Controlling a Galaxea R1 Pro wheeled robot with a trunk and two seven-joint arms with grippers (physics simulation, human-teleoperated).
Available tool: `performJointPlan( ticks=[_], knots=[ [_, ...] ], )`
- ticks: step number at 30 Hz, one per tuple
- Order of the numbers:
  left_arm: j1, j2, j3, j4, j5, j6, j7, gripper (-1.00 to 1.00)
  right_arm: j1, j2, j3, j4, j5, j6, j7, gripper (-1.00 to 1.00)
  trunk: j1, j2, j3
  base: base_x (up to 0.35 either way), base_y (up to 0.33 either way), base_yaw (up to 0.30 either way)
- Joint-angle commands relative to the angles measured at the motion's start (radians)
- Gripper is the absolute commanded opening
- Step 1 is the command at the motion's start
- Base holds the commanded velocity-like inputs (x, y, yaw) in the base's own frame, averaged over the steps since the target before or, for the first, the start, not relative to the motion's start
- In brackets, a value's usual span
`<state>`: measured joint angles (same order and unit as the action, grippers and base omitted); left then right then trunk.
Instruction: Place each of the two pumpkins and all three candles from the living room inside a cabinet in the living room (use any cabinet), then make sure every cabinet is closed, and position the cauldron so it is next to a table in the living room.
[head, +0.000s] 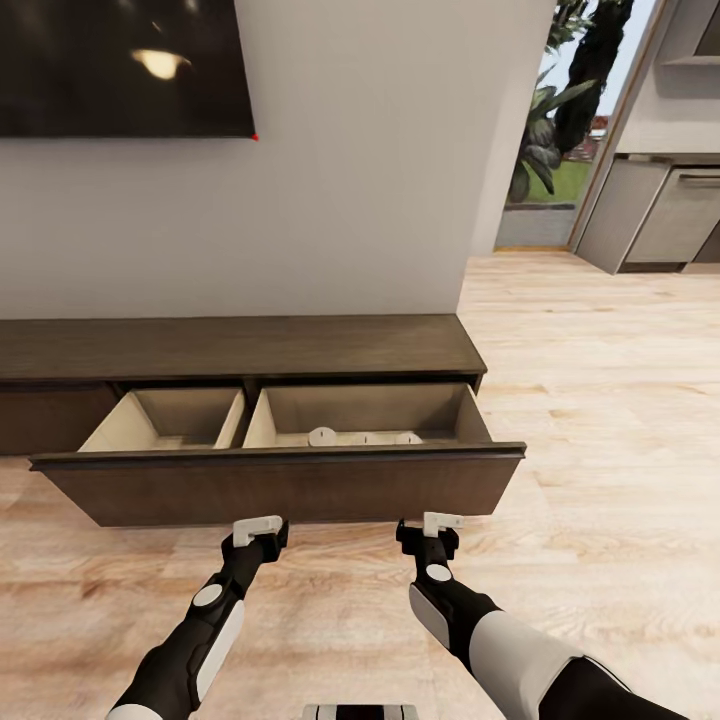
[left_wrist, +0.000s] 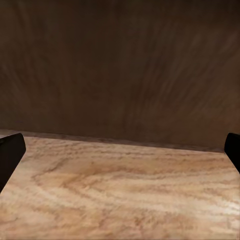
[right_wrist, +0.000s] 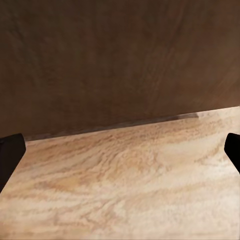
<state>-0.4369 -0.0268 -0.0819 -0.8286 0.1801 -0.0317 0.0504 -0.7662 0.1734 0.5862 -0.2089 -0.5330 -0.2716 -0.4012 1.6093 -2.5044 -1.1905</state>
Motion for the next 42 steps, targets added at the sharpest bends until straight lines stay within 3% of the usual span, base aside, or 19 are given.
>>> performJointPlan(
  ticks=[1, 17, 23, 30, 42],
  knots=[
    [0.000, 0.001, -0.004, 0.000, 0.010, -0.003, 0.006, 1.00, -0.001, 0.000, 0.008, 0.001, -0.010, -0.005, -0.004, 1.00, 0.000, 0.000, -0.001, 0.000, 0.000, 0.000],
    [-0.001, 0.001, -0.002, 0.000, 0.010, -0.004, 0.007, 1.00, -0.001, 0.000, 0.008, 0.001, -0.010, -0.007, -0.004, 1.00, 0.000, 0.000, -0.001, 0.050, 0.000, 0.000],
    [-0.001, 0.000, -0.002, 0.001, 0.010, -0.006, 0.008, 1.00, -0.001, 0.000, 0.012, 0.002, -0.010, -0.071, -0.004, 1.00, 0.000, 0.000, -0.001, 0.032, 0.000, 0.000],
    [-0.001, 0.001, -0.002, 0.001, 0.010, -0.008, 0.008, 1.00, -0.001, 0.000, 0.022, 0.008, -0.010, -0.082, -0.004, 1.00, 0.000, 0.000, -0.001, 0.142, 0.000, 0.000],
    [-0.001, 0.001, -0.002, 0.002, 0.012, -0.057, 0.009, 1.00, -0.001, 0.001, 0.023, 0.008, -0.010, -0.083, -0.004, 1.00, 0.000, 0.000, -0.001, 0.086, 0.000, 0.000]
  ],
)
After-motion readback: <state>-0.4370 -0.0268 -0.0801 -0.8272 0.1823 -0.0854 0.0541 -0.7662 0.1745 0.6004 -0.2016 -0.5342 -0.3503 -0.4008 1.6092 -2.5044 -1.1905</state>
